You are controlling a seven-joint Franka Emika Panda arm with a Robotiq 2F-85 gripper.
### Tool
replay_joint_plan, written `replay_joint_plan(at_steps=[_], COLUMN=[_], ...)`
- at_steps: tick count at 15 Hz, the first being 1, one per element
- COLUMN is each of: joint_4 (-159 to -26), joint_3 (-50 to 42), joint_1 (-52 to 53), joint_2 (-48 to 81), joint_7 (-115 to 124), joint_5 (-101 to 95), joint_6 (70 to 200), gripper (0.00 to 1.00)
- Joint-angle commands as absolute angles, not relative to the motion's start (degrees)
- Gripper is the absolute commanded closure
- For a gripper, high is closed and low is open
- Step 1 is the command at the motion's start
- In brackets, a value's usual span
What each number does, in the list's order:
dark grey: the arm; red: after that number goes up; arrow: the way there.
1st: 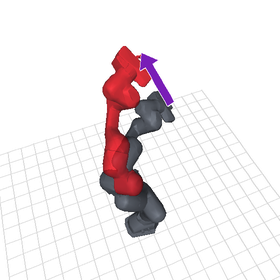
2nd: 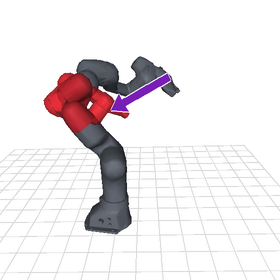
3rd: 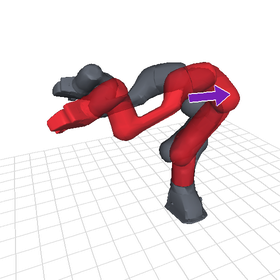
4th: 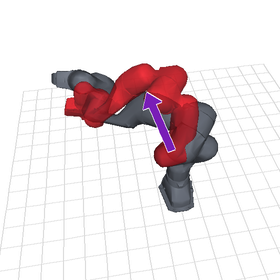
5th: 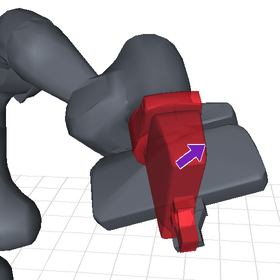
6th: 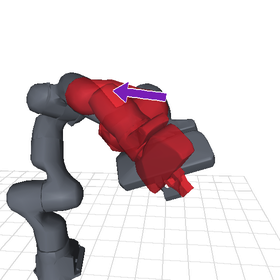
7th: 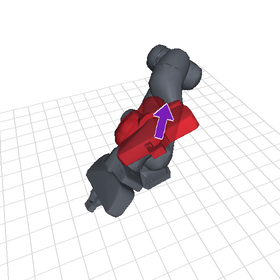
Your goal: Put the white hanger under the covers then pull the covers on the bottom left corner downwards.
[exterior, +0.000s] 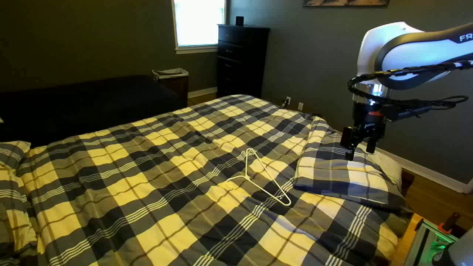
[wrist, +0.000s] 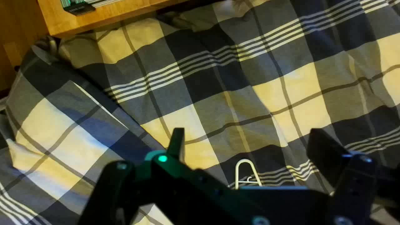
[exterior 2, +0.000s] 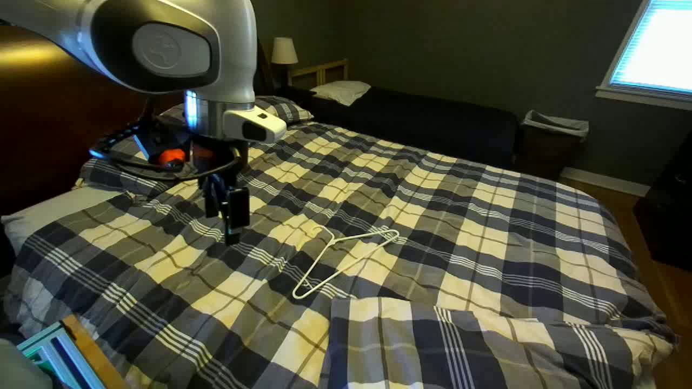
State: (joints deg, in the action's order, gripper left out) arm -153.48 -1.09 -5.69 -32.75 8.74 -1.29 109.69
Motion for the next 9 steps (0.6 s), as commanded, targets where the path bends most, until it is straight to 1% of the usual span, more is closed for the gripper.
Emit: replay_joint_plan(at_steps=[1, 5, 7, 9], joint_4=[-153.36, -153.36, -150.58, -149.31], joint_3=[-1.12, -1.12, -0.92, -0.28], joint_1=[-5.68, -5.68, -5.98, -5.8], joint_2=[-32.76, -32.76, -27.7, -24.41], joint_7=[8.73, 8.73, 8.29, 7.31], joint_5=[-1.3, -1.3, -3.0, -5.81], joint_6=[109.5, 109.5, 111.93, 117.24], gripper=[0.0, 0.0, 0.0, 0.0])
